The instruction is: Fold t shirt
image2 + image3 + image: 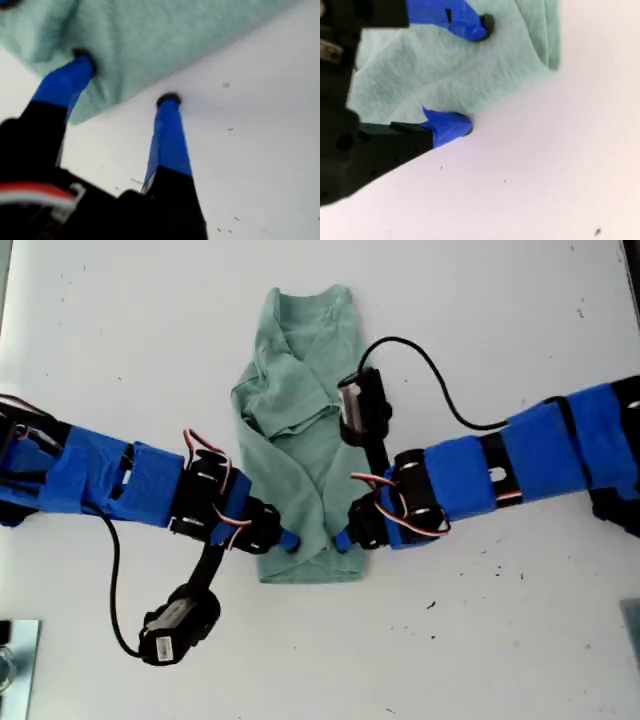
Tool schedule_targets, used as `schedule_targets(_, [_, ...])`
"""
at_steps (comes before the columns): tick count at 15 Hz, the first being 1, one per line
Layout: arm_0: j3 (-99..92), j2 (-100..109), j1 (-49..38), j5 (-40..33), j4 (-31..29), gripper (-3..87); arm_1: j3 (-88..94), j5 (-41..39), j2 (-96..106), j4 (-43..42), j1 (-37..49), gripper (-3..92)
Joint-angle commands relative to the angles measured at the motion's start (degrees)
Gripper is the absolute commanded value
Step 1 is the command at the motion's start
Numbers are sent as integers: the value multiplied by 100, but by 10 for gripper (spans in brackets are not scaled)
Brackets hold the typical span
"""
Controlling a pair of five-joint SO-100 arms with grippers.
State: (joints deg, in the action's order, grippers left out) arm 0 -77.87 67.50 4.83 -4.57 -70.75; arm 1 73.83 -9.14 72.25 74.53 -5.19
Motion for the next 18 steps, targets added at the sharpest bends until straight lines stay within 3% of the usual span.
schedule_targets(1, [220, -185, 193, -53, 334, -3, -290, -88, -606, -255, -141, -9])
schedule_targets(5, [1318, 940, 703, 105, -378, -3, -870, -387, 896, 677, -325, -8])
schedule_targets(7, [1389, 1582, 800, -62, -290, -3, -1362, -422, 1837, 1230, -404, -8])
schedule_targets(12, [1389, 1793, 765, -97, 167, -3, -1081, -519, 2733, 1134, -193, -8])
schedule_targets(14, [1178, 2171, 246, -229, 9, -3, -1046, -1204, 2716, 712, 519, -8])
schedule_targets(18, [105, 3322, -1978, -1107, -299, -3, -1310, -2742, 2074, -211, 2391, -8])
